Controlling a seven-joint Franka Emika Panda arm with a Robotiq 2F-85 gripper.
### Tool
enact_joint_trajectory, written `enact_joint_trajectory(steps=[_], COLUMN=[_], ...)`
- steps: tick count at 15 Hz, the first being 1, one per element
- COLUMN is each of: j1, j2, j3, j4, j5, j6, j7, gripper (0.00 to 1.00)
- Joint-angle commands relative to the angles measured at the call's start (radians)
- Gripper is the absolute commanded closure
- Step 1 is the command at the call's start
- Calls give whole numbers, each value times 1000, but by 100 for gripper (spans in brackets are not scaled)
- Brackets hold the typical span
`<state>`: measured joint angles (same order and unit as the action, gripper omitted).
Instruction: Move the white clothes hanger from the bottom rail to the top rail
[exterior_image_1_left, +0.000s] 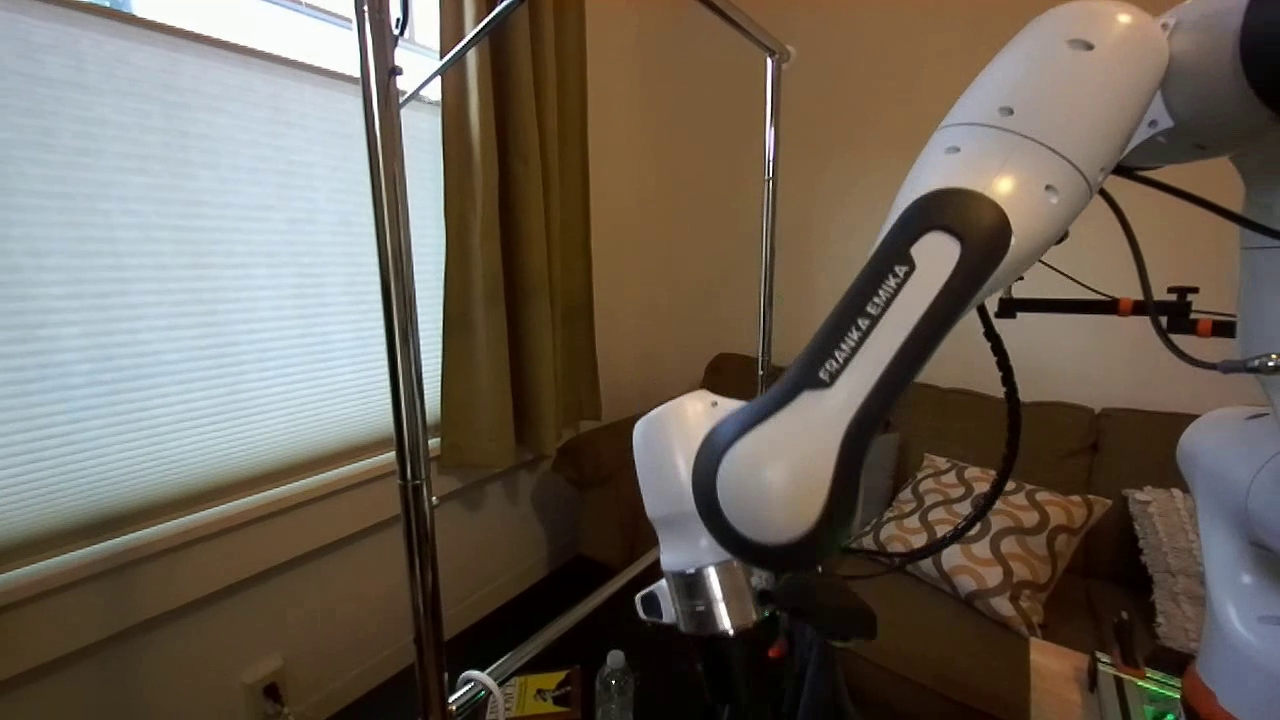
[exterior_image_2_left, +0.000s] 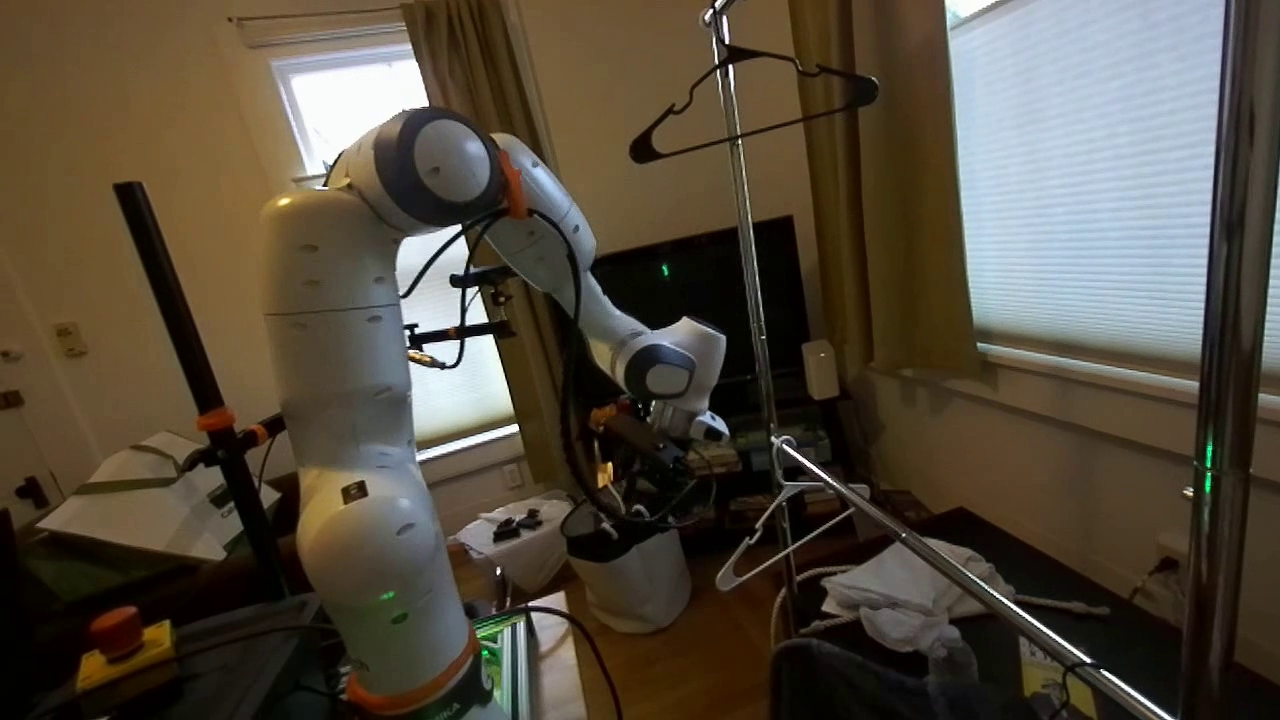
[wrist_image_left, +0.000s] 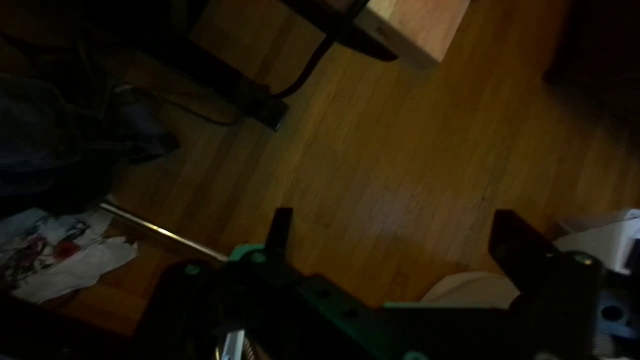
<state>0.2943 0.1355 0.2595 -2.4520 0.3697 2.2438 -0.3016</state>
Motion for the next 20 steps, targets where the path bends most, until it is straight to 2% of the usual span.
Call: enact_joint_trajectory(steps=[1, 3, 4, 5, 9, 11, 14, 17, 20], j1=[-12, -10, 13, 19, 33, 27, -3, -15, -16], j2=[17, 29, -22, -18, 89, 162, 288, 385, 459], j3=[28, 31, 32, 28, -3, -16, 3, 2, -7], j4=[-15, -28, -72, -79, -100, -102, -80, -56, -24], j5=[-24, -40, -99, -150, -402, -450, -415, -418, -421], j6=[57, 89, 198, 246, 518, 651, 841, 959, 1023], j7=[29, 44, 75, 96, 207, 226, 210, 215, 222], gripper=[0, 0, 0, 0, 0, 0, 0, 0, 11])
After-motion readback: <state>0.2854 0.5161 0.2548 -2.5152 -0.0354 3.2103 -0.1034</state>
